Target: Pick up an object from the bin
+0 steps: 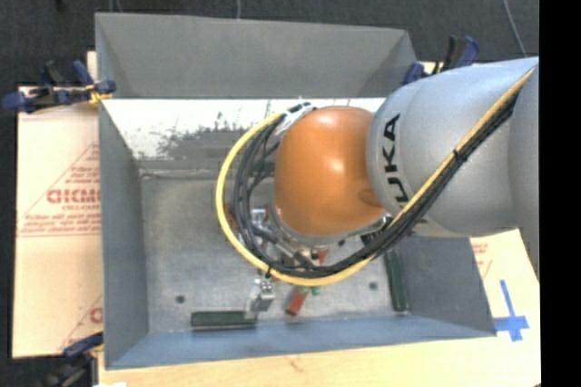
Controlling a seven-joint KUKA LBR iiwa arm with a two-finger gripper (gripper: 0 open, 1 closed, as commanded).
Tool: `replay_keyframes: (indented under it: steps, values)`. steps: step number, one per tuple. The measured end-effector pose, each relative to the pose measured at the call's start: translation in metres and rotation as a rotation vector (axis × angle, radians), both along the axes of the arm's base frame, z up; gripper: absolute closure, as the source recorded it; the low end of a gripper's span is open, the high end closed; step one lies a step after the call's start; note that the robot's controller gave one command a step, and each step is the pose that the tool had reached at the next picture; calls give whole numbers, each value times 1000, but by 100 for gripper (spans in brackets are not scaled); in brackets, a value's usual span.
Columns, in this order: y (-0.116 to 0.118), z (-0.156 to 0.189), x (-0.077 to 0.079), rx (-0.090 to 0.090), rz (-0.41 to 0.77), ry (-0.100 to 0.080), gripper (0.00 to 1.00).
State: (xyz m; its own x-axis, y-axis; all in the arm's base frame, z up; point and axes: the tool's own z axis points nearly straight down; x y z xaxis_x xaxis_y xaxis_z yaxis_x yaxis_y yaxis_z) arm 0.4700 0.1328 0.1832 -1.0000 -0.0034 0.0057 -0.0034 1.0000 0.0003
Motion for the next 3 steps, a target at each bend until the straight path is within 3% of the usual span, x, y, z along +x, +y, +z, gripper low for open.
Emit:
replay_keyframes:
  steps: [1, 2, 3]
  values:
    - [0, 3, 2, 1, -3, -7, 0]
    - [-5, -98, 8, 1, -5, -7, 100]
    - [-5, -98, 8, 1, -7, -7, 100]
